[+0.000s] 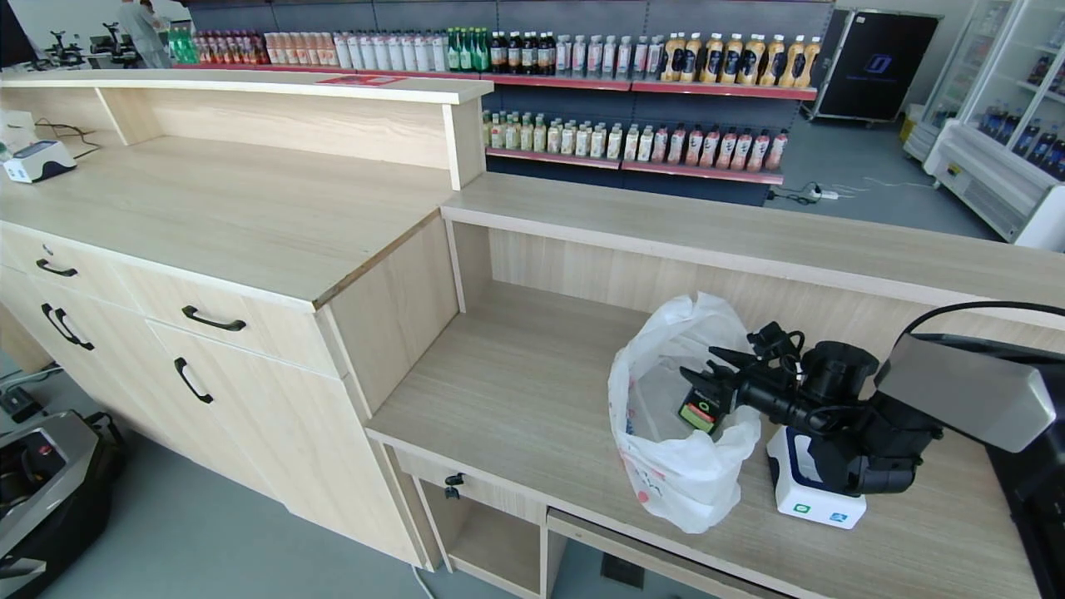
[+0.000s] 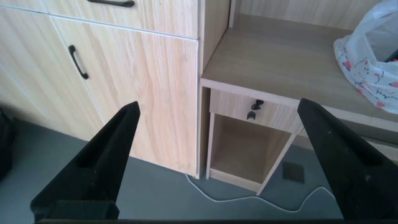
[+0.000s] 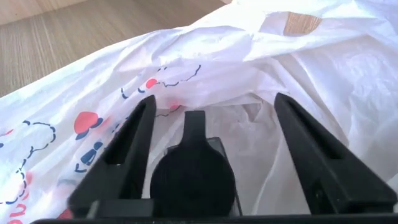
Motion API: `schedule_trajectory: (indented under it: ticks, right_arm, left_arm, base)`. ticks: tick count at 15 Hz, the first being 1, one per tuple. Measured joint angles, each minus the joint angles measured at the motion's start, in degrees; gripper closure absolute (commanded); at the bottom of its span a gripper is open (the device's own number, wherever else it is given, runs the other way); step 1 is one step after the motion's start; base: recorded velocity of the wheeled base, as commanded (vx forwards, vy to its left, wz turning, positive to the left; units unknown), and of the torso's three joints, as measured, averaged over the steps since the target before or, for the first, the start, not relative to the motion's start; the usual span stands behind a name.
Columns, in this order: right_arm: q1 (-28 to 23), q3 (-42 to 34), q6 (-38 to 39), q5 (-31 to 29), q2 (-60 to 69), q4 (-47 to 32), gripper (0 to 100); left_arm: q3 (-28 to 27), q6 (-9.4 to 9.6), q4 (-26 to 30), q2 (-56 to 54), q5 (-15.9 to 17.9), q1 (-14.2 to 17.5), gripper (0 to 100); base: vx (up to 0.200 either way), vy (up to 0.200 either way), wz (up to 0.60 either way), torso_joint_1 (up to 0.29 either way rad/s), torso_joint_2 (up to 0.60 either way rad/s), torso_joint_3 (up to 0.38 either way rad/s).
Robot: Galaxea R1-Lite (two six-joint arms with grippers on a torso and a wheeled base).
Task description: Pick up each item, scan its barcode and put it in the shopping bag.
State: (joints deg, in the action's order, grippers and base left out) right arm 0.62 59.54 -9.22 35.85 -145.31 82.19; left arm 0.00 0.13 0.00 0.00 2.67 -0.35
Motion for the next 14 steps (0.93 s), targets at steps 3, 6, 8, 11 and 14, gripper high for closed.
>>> schedule_trajectory:
  ticks: [3, 6, 8, 11, 14]
  right_arm:
    - [-0.22, -0.01, 0.00, 0.35, 0.20, -0.54, 0]
    - [-0.22, -0.04, 0.18, 0.73, 3.58, -2.33, 0]
    - [-0.22, -0.12, 0.13, 0.55, 8.51, -6.68, 0]
    - [-1.24, -1.79, 0.00, -0.61, 20.13, -15.04, 0]
    - [-6.22, -8.30, -2.72, -1.65, 34.58, -23.67, 0]
  left_arm:
    - [0.00, -0.02, 0.00, 0.00, -0.02, 0.00, 0]
    - [0.00, 0.00, 0.00, 0.00, -0.02, 0.00, 0]
    - [0.00, -0.02, 0.00, 0.00, 0.01, 0.00, 0]
    - [0.00, -0.02, 0.00, 0.00, 0.00, 0.00, 0]
    - [0.00, -0.04, 0.00, 0.00, 0.00, 0.00, 0]
  base:
    - [0.000, 0.000, 0.00, 0.000, 0.00, 0.000]
    - [0.000, 0.000, 0.00, 0.000, 0.00, 0.000]
    - [0.000, 0.000, 0.00, 0.000, 0.00, 0.000]
    - [0.000, 0.000, 0.00, 0.000, 0.00, 0.000]
    - [0.000, 0.000, -0.40, 0.002, 0.00, 0.002]
